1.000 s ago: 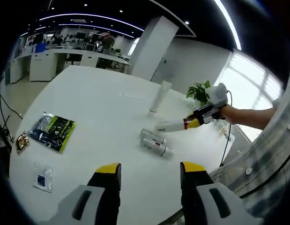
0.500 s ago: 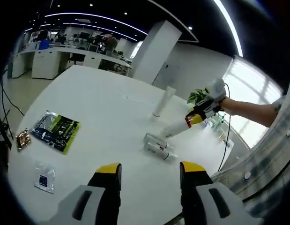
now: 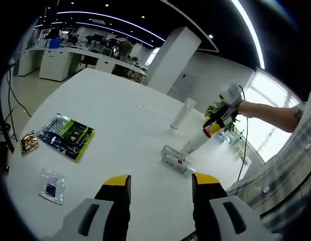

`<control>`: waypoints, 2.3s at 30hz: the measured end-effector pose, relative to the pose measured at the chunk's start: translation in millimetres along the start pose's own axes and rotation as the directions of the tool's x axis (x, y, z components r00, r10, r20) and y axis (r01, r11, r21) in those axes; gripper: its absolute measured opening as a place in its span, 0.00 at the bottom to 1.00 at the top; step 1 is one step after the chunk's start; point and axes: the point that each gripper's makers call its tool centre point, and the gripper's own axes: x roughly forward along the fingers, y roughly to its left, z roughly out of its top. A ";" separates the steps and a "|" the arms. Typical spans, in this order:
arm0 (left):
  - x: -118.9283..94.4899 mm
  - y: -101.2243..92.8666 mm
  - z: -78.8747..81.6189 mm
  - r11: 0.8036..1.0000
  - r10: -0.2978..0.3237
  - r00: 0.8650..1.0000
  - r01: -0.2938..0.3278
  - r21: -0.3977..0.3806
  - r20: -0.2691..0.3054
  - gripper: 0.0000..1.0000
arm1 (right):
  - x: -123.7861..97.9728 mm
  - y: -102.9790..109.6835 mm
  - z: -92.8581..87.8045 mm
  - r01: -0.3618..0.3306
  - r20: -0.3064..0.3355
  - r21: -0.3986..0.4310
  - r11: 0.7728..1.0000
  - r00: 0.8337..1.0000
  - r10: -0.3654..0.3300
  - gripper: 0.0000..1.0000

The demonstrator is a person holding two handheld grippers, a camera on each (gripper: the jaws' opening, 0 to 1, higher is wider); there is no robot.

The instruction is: Arrange the skincare products in the storage area until every visible bottle or jar stands upright without overlapping.

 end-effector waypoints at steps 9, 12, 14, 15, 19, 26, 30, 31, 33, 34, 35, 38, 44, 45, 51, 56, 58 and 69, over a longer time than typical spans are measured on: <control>-6.1 4.6 -2.9 1.000 0.021 1.000 -0.021 -0.014 0.012 0.49 | 6.3 1.3 20.0 -0.039 -0.021 -0.016 0.999 0.999 0.039 0.26; -7.3 4.8 -3.9 1.000 0.020 1.000 -0.020 -0.012 0.013 0.49 | 8.2 1.3 23.2 -0.047 -0.033 -0.025 0.999 0.998 0.047 0.26; -8.3 3.3 -4.1 1.000 0.021 1.000 -0.021 -0.006 0.015 0.49 | 7.9 -0.6 25.0 -0.044 -0.030 -0.031 0.999 0.999 0.043 0.27; -8.7 2.9 -4.0 1.000 0.021 1.000 -0.021 -0.007 0.017 0.49 | 7.2 -1.7 26.6 -0.047 -0.022 -0.020 0.999 0.999 0.046 0.27; -10.1 3.4 -5.1 1.000 0.025 0.999 -0.025 -0.017 0.025 0.49 | 7.4 -1.2 27.8 -0.053 -0.022 -0.006 0.999 0.998 0.053 0.27; -10.2 5.7 -9.7 0.999 0.027 0.999 -0.027 -0.027 0.016 0.49 | 5.7 -5.1 33.8 -0.017 0.053 0.028 0.999 0.998 0.015 0.34; -7.9 5.0 -7.7 0.999 0.026 1.000 -0.026 -0.028 0.011 0.49 | 0.8 -9.8 33.5 0.017 0.117 0.088 0.996 0.993 -0.028 0.48; -6.7 4.2 -7.5 0.999 0.025 1.000 -0.025 -0.024 0.007 0.49 | -1.3 -10.5 33.3 0.020 0.150 0.118 0.993 0.988 -0.037 0.49; -3.7 2.7 -7.4 1.000 0.021 1.000 -0.021 -0.017 0.000 0.49 | -2.9 -10.1 30.5 0.013 0.190 0.167 0.986 0.981 -0.045 0.53; -2.2 1.9 -7.8 1.000 0.020 1.000 -0.020 -0.015 -0.004 0.49 | -2.9 -9.9 27.1 0.006 0.221 0.217 0.976 0.974 -0.055 0.55; 0.2 0.3 -8.5 1.000 0.016 1.000 -0.016 -0.011 -0.010 0.49 | -0.7 -9.0 25.0 -0.017 0.266 0.281 0.959 0.962 -0.062 0.57; 4.4 -2.8 -9.5 1.000 0.009 1.000 -0.009 -0.009 -0.023 0.49 | 8.0 -7.0 16.4 -0.052 0.339 0.427 0.903 0.934 -0.107 0.57; 12.4 -9.3 -10.6 1.000 -0.013 0.999 0.013 0.011 -0.052 0.49 | 28.0 -1.6 -0.2 -0.014 0.376 0.606 0.796 0.886 -0.271 0.58; 13.5 -9.4 -10.9 1.000 -0.014 0.998 0.015 0.014 -0.057 0.49 | 31.2 0.6 1.4 -0.029 0.392 0.630 0.776 0.874 -0.286 0.58; 16.5 -13.7 -5.7 0.999 -0.027 0.997 0.029 0.033 -0.072 0.49 | 42.1 -5.9 0.7 -0.108 0.418 0.810 0.577 0.796 -0.438 0.55; 14.6 -13.1 -8.0 0.998 -0.030 0.995 0.035 0.053 -0.094 0.49 | 41.1 -10.8 -0.2 -0.071 0.401 0.826 0.560 0.773 -0.493 0.49; 13.7 -11.4 -9.8 0.998 -0.027 0.994 0.033 0.055 -0.102 0.49 | 40.0 -13.5 -0.6 -0.060 0.396 0.828 0.558 0.766 -0.506 0.47; 18.5 -15.8 -11.1 0.997 -0.031 0.991 0.041 0.070 -0.134 0.49 | 35.8 -18.5 -1.2 -0.026 0.385 0.831 0.556 0.748 -0.541 0.36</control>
